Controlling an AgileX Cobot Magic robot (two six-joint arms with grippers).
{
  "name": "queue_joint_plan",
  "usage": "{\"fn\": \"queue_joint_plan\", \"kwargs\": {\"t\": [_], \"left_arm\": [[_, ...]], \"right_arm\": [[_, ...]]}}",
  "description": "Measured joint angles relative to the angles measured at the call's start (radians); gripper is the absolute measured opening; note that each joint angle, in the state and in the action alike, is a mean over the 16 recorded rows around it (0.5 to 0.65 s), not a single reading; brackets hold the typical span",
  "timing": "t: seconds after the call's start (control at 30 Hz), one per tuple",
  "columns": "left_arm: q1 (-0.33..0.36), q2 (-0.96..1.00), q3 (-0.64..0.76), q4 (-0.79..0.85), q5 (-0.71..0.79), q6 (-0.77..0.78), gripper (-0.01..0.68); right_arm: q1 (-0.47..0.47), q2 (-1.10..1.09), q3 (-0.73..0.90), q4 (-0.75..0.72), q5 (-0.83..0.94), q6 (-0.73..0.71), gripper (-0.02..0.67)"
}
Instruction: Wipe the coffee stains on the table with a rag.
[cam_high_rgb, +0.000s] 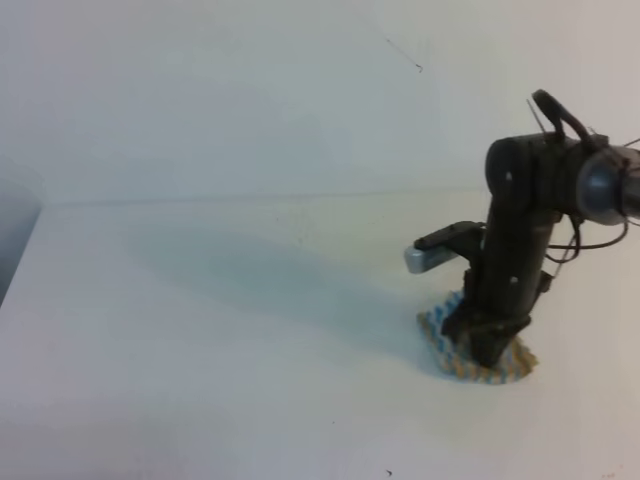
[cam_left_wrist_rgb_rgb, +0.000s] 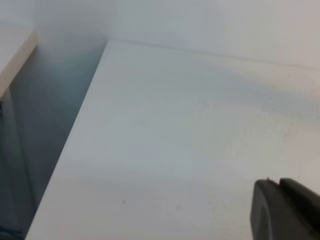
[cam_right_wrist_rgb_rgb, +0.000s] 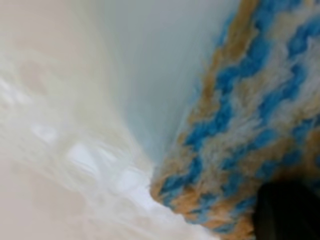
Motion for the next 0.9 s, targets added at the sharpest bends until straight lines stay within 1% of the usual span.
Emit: {"fn": "queue_joint_plan", "kwargs": {"t": [0.23, 0.33, 0.43, 0.6, 0.77, 0.9], "left_arm": [[0.000, 0.000, 0.000, 0.000, 0.000, 0.001, -0.001], [0.000, 0.000, 0.000, 0.000, 0.000, 0.001, -0.001], [0.000, 0.000, 0.000, 0.000, 0.000, 0.001, -0.001], [0.000, 0.000, 0.000, 0.000, 0.000, 0.002, -0.001], [0.000, 0.000, 0.000, 0.000, 0.000, 0.002, -0.001], [0.000, 0.000, 0.000, 0.000, 0.000, 0.002, -0.001]], "right_arm": [[-0.059, -0.145, 0.292, -0.041, -0.195, -0.009, 0.002], [-0.063, -0.189, 0.387, -0.036, -0.287, -0.021, 0.002], [-0.045, -0.215, 0.447, -0.011, -0.358, -0.033, 0.002], [0.036, -0.224, 0.464, 0.040, -0.411, -0.054, 0.002], [0.159, -0.214, 0.428, 0.093, -0.402, -0.069, 0.002], [0.264, -0.204, 0.397, 0.124, -0.360, -0.072, 0.001]]}}
